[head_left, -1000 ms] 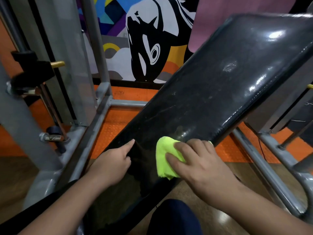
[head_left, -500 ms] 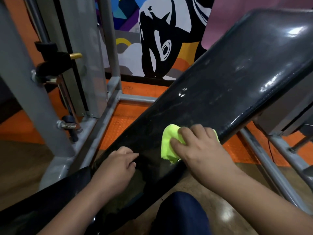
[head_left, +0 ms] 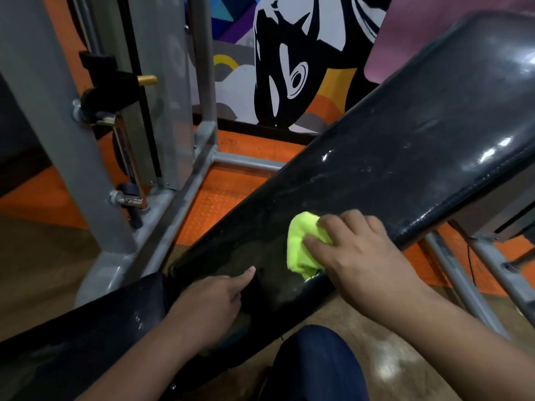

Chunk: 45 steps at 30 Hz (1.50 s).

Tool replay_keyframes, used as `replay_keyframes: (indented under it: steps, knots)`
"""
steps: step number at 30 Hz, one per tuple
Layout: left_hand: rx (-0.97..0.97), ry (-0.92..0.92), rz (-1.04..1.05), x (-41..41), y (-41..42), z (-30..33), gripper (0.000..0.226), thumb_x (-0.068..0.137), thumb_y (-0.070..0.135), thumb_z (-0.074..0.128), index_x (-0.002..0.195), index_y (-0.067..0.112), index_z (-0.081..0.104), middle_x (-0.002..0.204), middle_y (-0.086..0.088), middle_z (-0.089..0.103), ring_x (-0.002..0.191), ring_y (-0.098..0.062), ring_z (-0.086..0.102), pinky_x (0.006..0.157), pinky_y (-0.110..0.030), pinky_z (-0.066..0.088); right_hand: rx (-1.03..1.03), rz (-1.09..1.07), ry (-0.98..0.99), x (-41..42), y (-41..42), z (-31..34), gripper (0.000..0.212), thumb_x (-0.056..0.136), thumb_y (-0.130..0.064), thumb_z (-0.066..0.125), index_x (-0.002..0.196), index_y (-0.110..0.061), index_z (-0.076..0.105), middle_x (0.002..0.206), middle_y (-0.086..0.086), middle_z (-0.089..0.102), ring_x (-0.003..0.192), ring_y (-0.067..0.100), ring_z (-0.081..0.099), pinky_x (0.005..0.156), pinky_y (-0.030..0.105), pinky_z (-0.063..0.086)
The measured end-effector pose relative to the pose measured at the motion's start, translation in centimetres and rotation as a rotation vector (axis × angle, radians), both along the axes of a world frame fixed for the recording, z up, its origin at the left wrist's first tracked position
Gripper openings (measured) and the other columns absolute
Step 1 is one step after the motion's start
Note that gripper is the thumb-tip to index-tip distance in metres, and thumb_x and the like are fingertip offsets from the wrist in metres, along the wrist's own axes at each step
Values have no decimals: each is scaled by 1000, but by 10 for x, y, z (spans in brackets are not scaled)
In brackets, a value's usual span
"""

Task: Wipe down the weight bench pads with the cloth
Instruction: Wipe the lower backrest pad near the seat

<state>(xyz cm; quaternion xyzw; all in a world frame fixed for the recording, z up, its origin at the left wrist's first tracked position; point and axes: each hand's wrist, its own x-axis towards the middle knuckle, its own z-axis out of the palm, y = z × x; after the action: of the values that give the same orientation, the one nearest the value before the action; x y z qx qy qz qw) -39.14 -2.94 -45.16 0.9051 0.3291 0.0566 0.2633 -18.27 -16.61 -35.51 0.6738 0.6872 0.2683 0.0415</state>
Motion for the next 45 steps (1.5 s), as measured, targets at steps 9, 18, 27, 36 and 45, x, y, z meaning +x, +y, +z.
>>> replay_keyframes:
  steps: [9,18,27,36,45]
  knots:
    - [-63,63,42,-2,-5,2,62,101,28,40,146,66,19,111,5,70,89,-12,63,70,-27,48,-30,-3,-36,2,14,-3,50,73,-22,73,122,-21,62,112,10,55,93,33,48,73,43,35]
    - [-79,75,69,-3,-4,3,64,100,27,39,145,68,19,118,5,69,87,-11,63,75,-31,51,-53,-43,-57,1,26,-3,48,75,-23,74,121,-23,61,111,8,52,93,32,46,73,44,37]
    - [-95,94,74,-4,0,3,63,103,27,37,144,70,15,113,9,67,70,-8,56,60,-24,44,-80,-99,-96,-4,41,-5,49,67,-22,78,114,-24,63,110,8,52,91,31,44,71,42,37]
    - [-114,122,58,-2,0,6,63,102,27,37,145,69,17,108,2,69,73,-11,56,62,-29,45,-70,-177,-134,-9,58,1,35,75,-22,72,108,-25,63,106,7,50,90,31,43,70,41,36]
    - [-141,112,64,-2,-1,5,64,103,27,38,144,69,12,81,3,67,59,-9,55,59,-31,48,-8,-193,-132,-2,69,6,26,71,-17,73,96,-21,66,98,8,51,84,31,43,65,39,28]
